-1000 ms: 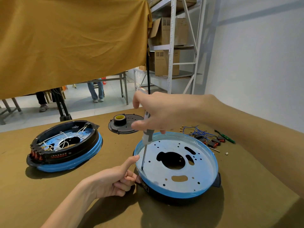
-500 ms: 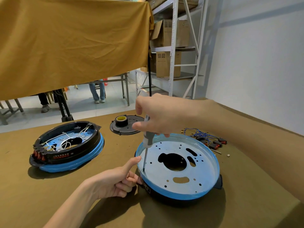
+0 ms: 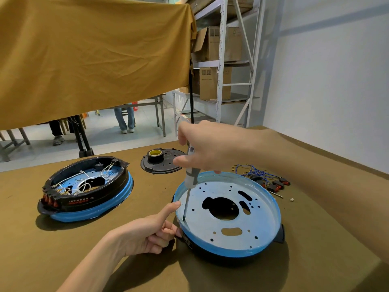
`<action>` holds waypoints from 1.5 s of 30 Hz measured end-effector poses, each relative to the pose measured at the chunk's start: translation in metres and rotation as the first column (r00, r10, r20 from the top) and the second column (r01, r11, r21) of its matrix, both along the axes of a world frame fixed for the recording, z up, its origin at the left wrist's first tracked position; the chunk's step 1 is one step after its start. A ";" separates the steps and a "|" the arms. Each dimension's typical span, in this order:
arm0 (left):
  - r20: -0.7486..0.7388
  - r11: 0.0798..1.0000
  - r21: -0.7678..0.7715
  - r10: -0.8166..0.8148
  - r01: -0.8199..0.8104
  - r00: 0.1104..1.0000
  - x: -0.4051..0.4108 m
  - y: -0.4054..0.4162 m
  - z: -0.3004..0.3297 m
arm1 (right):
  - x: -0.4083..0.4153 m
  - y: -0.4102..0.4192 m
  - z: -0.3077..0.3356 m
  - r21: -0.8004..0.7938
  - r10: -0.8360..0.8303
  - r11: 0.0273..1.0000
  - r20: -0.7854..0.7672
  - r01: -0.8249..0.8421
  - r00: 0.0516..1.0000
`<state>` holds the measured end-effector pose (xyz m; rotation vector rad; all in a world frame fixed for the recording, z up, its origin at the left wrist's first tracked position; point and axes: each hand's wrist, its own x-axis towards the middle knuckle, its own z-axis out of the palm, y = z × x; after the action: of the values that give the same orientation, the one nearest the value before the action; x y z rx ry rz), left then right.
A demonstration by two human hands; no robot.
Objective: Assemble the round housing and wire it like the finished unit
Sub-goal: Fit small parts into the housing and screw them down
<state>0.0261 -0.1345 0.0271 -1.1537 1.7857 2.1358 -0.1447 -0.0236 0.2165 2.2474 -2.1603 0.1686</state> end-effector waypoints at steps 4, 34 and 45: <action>-0.002 1.000 0.004 -0.008 0.008 1.000 0.000 0.000 0.001 | -0.002 0.005 0.004 0.088 0.041 0.995 0.139 -0.053 0.989; 0.025 0.999 -0.052 0.011 -0.009 1.000 -0.002 0.008 0.007 | 0.004 0.006 0.007 0.078 -0.002 0.997 0.088 -0.005 0.996; 0.017 0.999 -0.048 0.004 -0.003 1.000 0.000 0.006 0.006 | 0.001 0.004 0.006 0.100 0.009 0.995 0.094 -0.019 0.995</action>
<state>0.0256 -0.1281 0.0328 -1.1836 1.8388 2.0888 -0.1439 -0.0199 0.2228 2.3544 -2.2485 0.1730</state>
